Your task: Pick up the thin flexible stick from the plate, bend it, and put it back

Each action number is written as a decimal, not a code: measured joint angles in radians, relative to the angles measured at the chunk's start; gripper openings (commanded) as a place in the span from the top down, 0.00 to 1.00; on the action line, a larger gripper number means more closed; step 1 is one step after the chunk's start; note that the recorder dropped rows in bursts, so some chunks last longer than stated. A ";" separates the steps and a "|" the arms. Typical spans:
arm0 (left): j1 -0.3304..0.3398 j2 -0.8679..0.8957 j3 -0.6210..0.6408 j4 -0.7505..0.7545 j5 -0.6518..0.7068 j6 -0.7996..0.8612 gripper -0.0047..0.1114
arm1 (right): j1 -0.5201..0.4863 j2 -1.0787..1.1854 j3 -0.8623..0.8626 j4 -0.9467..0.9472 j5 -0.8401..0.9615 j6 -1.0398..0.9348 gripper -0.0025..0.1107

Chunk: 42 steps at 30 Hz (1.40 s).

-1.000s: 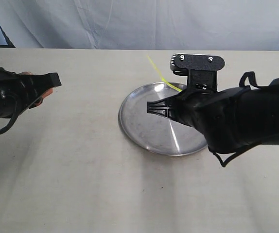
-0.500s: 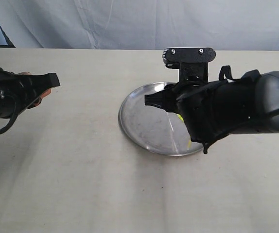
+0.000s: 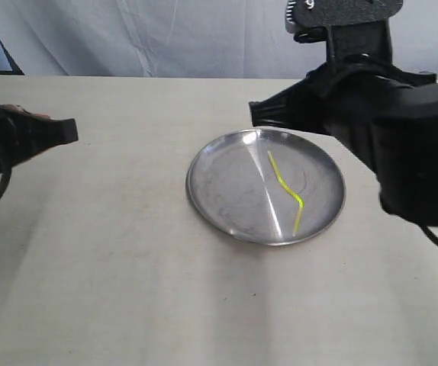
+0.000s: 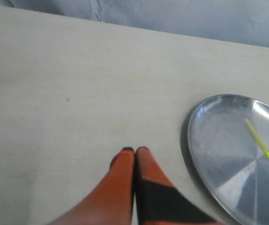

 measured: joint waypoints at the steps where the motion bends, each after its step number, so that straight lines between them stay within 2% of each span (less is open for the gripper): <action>1: 0.000 -0.021 0.000 0.000 0.014 0.018 0.96 | 0.017 -0.038 0.034 0.000 0.010 -0.002 0.99; 6: 0.000 -0.144 0.000 -0.072 0.044 0.139 0.96 | 0.111 -0.220 0.198 0.000 0.088 -0.007 0.99; 10: 0.000 -0.246 0.002 -0.241 0.047 0.321 0.96 | 0.170 -0.375 0.316 0.002 0.127 -0.005 0.99; 15: 0.000 -0.336 0.032 -0.446 0.057 0.497 0.96 | 0.190 -0.525 0.376 0.002 0.135 0.028 0.99; 21: 0.000 -0.357 0.048 -0.496 0.072 0.532 0.96 | 0.195 -0.614 0.382 0.002 0.130 0.036 0.99; 31: 0.000 -0.357 0.049 -0.503 0.072 0.534 0.96 | 0.195 -0.625 0.382 0.002 0.123 0.032 0.99; 33: 0.000 -0.357 0.049 -0.503 0.072 0.534 0.96 | 0.158 -0.643 0.384 0.002 0.124 0.014 0.99; 36: 0.000 -0.357 0.049 -0.503 0.072 0.534 0.96 | 0.027 -0.691 0.400 0.002 0.151 0.016 0.99; 39: 0.000 -0.357 0.049 -0.503 0.070 0.534 0.96 | -0.175 -0.758 0.433 0.002 0.273 0.015 0.99; 42: 0.000 -0.357 0.049 -0.495 0.068 0.534 0.96 | -0.439 -0.850 0.486 0.009 0.473 -0.008 0.99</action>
